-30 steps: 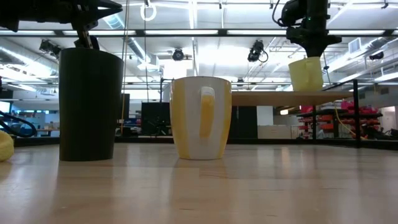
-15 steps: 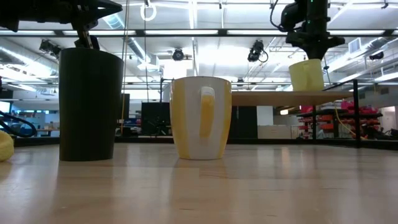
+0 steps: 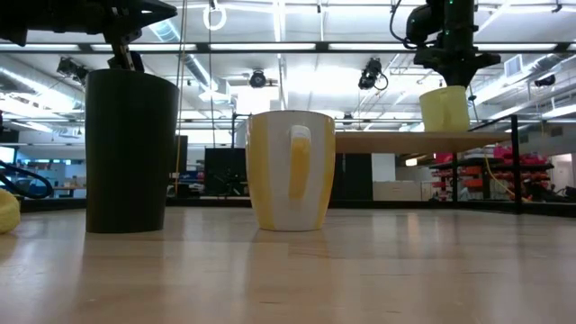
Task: Stack small to large cups/mugs on shelf
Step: Put the yellow mug on the shelf
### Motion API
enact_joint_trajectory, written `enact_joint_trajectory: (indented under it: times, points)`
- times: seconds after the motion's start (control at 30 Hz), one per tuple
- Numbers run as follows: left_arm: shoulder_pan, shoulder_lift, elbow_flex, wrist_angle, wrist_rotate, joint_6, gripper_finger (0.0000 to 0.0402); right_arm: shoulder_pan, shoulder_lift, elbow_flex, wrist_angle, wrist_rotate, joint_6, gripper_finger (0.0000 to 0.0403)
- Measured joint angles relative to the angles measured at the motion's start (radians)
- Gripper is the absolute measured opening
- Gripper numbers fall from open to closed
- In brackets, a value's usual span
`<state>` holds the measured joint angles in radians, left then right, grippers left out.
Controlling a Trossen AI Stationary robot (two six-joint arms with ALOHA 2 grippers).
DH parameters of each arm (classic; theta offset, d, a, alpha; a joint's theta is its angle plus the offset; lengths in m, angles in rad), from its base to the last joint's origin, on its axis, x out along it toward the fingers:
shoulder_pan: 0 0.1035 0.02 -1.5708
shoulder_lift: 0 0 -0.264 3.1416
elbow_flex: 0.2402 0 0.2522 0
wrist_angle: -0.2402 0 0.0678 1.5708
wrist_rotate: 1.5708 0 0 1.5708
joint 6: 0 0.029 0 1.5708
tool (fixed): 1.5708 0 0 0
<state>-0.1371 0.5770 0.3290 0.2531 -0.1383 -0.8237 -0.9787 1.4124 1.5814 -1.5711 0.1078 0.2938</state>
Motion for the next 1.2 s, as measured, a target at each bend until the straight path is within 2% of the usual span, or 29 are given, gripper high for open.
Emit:
enact_joint_trajectory:
  times: [0.47,0.67,0.8,0.9,0.97,1.07,1.2]
  points:
    - [0.0,0.0,0.0,0.0,0.0,0.001,0.0027,0.0,-0.002,0.017,0.001,0.006,0.04,0.011]
    - [0.0,0.0,0.0,0.001,-0.013,0.001,0.0021,0.014,-0.047,0.106,0.0,0.012,0.081,0.0122]
    - [0.0,0.0,0.0,0.002,-0.041,0.011,0.0025,0.052,-0.124,0.174,0.003,0.019,0.157,0.0117]
    - [0.0,0.0,0.0,0.003,-0.045,0.015,0.0029,0.122,-0.223,0.179,0.0,0.025,0.265,0.0107]
    - [0.0,0.0,0.0,0.005,-0.045,0.035,0.0031,0.2,-0.304,0.159,0.0,0.065,0.367,0.0097]
    - [0.0,0.0,0.0,0.008,-0.045,0.063,0.0031,0.366,-0.424,0.099,0.0,0.139,0.56,0.0072]
    - [0.0,0.0,0.0,0.01,-0.045,0.088,0.0025,0.611,-0.539,-0.043,-0.002,0.233,0.81,0.0014]
